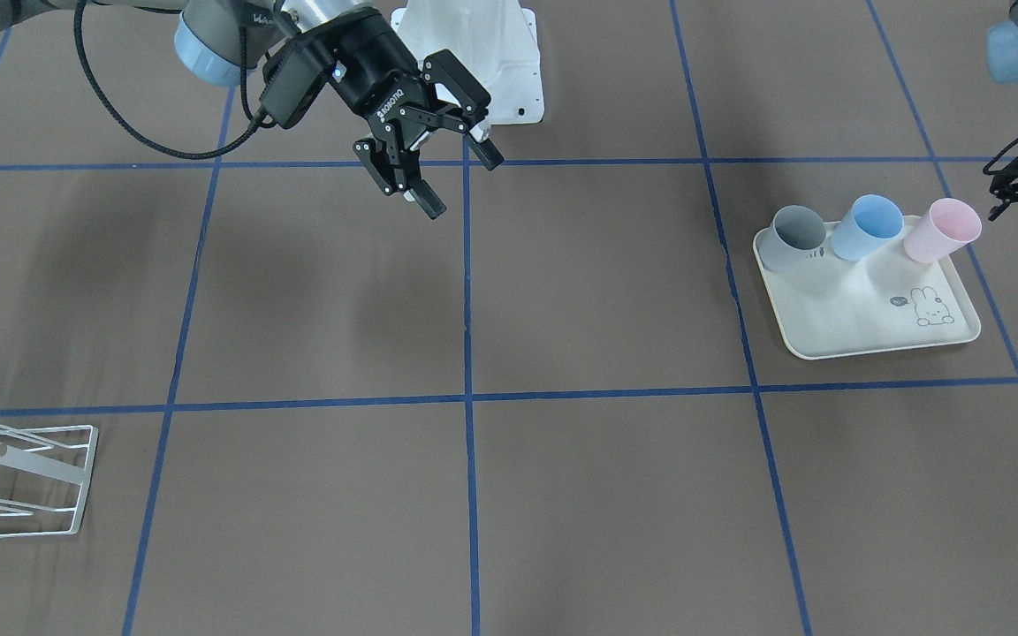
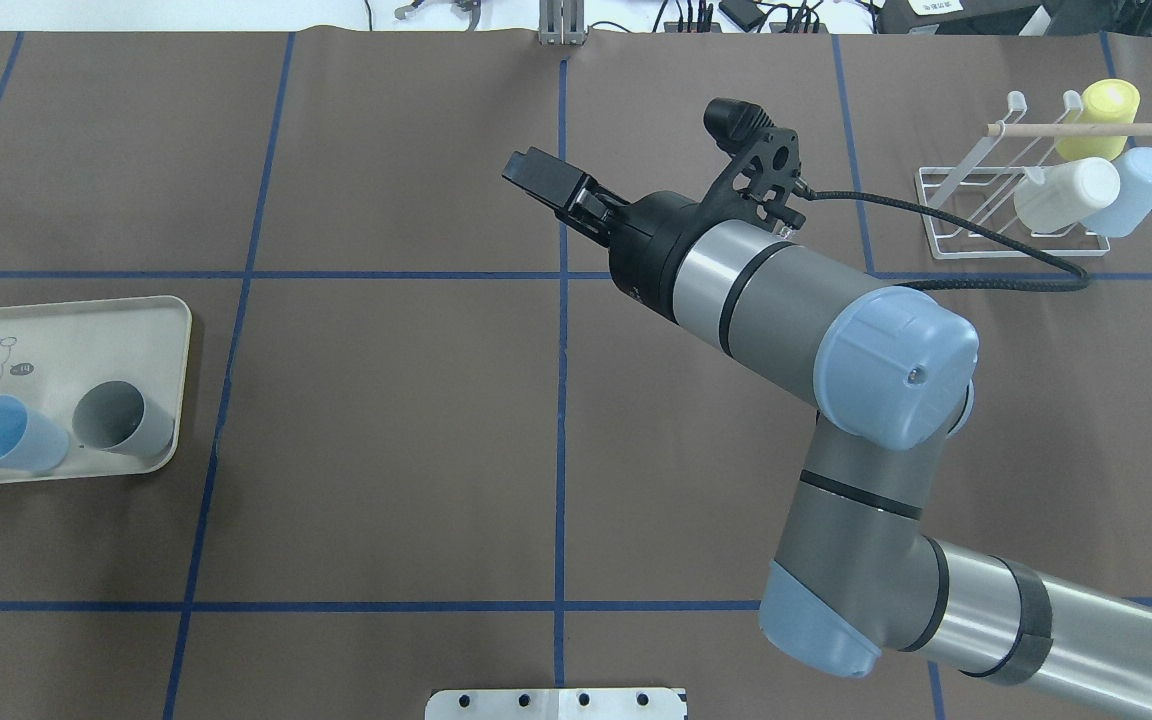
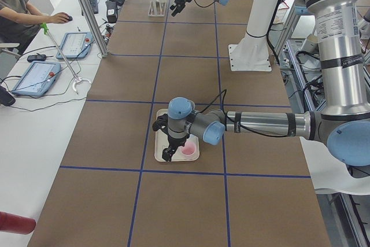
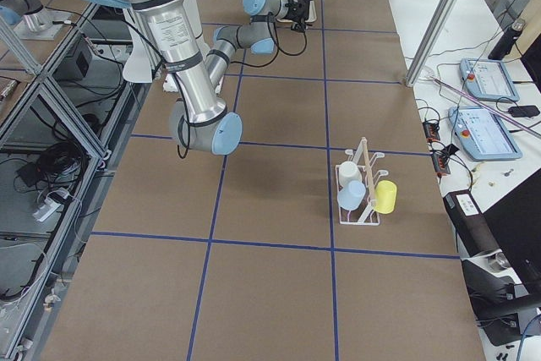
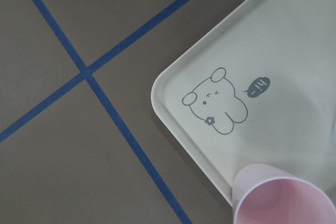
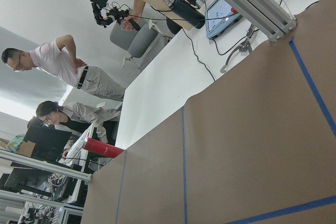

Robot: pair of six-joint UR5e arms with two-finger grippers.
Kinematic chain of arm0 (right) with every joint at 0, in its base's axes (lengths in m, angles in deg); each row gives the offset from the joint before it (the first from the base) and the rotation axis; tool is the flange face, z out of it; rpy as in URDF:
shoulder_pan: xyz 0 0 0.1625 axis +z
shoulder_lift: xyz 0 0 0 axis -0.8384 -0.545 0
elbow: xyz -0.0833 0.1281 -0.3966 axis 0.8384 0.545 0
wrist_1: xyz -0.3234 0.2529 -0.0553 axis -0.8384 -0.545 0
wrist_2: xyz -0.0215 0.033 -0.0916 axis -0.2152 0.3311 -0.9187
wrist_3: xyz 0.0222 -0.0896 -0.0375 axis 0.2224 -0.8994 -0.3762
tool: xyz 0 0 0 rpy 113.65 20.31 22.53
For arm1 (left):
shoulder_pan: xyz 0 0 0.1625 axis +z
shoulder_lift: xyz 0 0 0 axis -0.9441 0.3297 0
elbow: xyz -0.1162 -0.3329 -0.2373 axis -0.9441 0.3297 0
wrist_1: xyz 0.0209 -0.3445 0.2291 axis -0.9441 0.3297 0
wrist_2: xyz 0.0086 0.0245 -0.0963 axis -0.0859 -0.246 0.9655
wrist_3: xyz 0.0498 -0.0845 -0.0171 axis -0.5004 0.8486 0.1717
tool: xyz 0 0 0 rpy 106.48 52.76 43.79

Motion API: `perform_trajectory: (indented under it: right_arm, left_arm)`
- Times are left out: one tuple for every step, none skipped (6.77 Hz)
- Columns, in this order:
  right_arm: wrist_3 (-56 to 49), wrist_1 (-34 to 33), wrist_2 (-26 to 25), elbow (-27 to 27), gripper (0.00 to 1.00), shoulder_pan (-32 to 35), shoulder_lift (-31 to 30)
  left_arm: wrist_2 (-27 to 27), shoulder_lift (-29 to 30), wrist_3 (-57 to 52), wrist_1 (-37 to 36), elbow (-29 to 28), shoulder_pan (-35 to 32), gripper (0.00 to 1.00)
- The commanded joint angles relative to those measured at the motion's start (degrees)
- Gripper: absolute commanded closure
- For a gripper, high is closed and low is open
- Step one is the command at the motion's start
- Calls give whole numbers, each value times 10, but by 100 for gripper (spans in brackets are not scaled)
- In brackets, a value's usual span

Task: Transfer IKEA cup to right arm and place on rack

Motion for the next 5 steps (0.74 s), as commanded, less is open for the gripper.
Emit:
perform_trajectory:
  right_arm:
    - [0, 0, 0, 0, 0, 0, 0]
    - [0, 0, 0, 0, 0, 0, 0]
    - [0, 0, 0, 0, 0, -1, 0]
    - [0, 0, 0, 0, 0, -2, 0]
    - [0, 0, 0, 0, 0, -3, 0]
  left_arm:
    - [2, 0, 2, 0, 0, 33, 0]
    - [1, 0, -1, -1, -1, 40, 0]
    - [1, 0, -4, 0, -10, 40, 0]
    - [1, 0, -4, 0, -15, 40, 5]
    - [1, 4, -4, 0, -27, 41, 15]
